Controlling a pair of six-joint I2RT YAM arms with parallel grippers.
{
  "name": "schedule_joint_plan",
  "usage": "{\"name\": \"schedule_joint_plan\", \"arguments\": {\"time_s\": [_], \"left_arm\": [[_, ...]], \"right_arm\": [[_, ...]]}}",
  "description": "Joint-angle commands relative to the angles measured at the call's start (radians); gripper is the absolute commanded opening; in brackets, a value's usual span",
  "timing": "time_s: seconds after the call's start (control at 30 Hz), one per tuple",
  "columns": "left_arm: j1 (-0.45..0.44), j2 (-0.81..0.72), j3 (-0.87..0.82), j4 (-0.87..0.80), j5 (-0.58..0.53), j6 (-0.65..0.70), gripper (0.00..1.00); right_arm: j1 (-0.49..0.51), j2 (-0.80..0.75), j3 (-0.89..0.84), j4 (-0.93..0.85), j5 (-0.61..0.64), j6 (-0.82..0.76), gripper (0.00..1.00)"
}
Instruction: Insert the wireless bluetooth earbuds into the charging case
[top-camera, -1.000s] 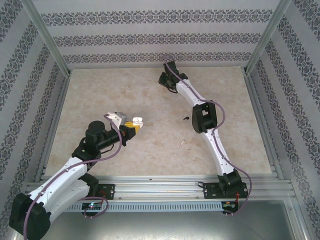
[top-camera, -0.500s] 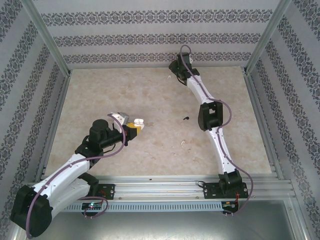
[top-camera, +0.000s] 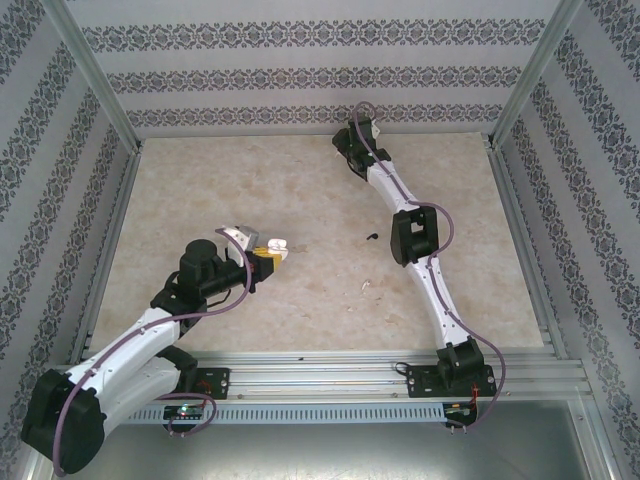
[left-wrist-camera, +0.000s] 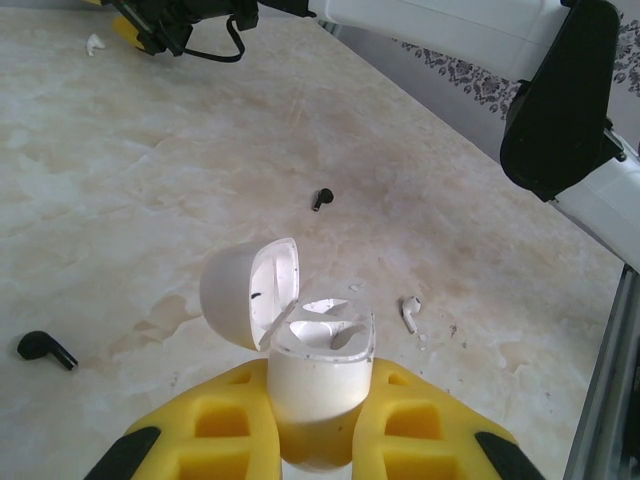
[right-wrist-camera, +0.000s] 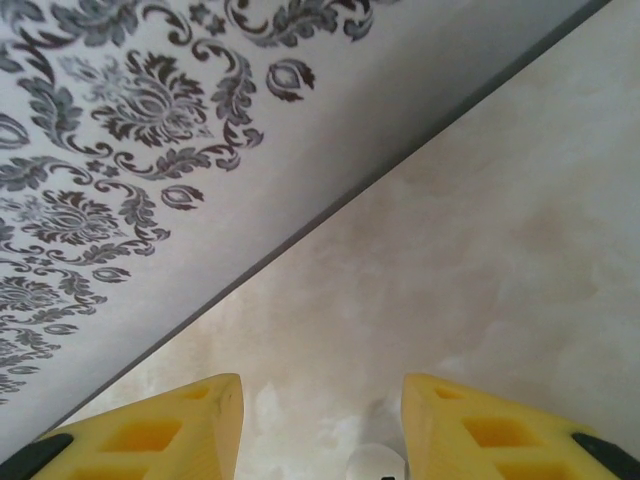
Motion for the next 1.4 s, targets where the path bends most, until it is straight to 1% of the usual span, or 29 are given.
{"name": "schedule_joint_plan", "arguments": {"time_s": [0.0,0.57,0.7,0.97,1.13,1.23,1.37], "left_arm": [[0.015,-0.020,-0.013,0.046,-0.005,-0.017,0.00],[0.022,-0.067,-0.041,0.041,0.002,-0.032,0.00],[0.022,-0.086,-0.053,0.039,0.002,-0.036,0.00],[0.025,-0.109,-0.066,0.031,0.000,-0.037,0.00],[0.026,-0.120,-0.070,0.025,0.001,-0.036,0.00],[0.027,-0.132,-0.070,0.016,-0.001,-0.036,0.00],[0.030,-0.157,-0.069,-0.006,0.000,-0.035,0.00]], "right_arm": [[0.009,0.036,0.035,0.010,-0.008,0.008,0.46],[0.057,0.061,0.040,0.022,-0.053,0.032,0.44],[0.065,0.065,0.041,0.040,-0.067,0.034,0.42],[0.083,0.068,0.041,0.027,-0.137,0.025,0.39],[0.105,0.061,0.037,-0.012,-0.179,0.016,0.38],[0.123,0.043,0.012,-0.050,-0.201,0.009,0.37],[0.145,-0.012,-0.076,-0.076,-0.214,-0.011,0.37]]}}
